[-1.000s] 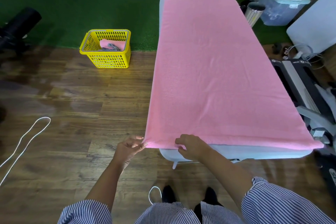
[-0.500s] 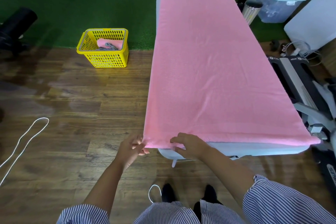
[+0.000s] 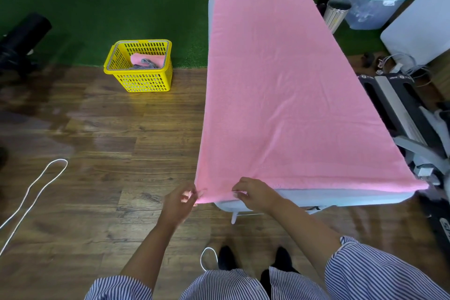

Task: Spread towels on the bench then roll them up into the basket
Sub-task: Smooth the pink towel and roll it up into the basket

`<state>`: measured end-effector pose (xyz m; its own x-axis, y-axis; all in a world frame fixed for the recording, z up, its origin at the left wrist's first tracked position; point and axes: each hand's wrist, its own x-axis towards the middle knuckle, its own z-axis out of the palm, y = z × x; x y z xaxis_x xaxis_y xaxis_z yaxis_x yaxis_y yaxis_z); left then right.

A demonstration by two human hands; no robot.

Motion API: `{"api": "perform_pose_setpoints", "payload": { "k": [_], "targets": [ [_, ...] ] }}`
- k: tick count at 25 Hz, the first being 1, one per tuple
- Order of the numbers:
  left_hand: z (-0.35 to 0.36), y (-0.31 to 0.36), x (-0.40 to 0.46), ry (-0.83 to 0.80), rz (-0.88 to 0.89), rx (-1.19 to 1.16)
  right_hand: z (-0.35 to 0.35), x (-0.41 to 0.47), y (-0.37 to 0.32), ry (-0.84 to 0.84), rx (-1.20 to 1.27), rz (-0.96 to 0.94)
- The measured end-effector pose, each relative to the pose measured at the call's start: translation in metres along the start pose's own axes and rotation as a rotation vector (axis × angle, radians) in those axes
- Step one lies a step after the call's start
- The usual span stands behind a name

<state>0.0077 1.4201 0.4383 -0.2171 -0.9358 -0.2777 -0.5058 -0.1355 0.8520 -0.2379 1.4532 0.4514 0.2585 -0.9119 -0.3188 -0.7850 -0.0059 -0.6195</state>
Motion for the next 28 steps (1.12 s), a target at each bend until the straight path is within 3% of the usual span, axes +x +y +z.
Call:
{"api": "perform_pose_setpoints", "payload": {
  "k": [9, 15, 19, 23, 28],
  "targets": [
    [0.002, -0.005, 0.006, 0.010, 0.236, 0.288, -0.009, 0.001, -0.002, 0.019, 0.036, 0.103],
    [0.015, -0.005, 0.021, -0.005, 0.099, 0.437, -0.006, 0.003, 0.005, 0.145, -0.133, 0.149],
    [0.027, 0.004, 0.018, 0.156, 0.154, 0.663, -0.004, 0.000, 0.009, 0.166, -0.168, 0.164],
    [0.049, 0.014, 0.009, 0.104, 0.218, 0.591, -0.002, -0.001, 0.016, 0.177, -0.150, 0.161],
    [0.065, 0.031, 0.004, 0.116, 0.243, 0.624, -0.012, -0.022, 0.032, 0.236, -0.197, 0.005]
  ]
}}
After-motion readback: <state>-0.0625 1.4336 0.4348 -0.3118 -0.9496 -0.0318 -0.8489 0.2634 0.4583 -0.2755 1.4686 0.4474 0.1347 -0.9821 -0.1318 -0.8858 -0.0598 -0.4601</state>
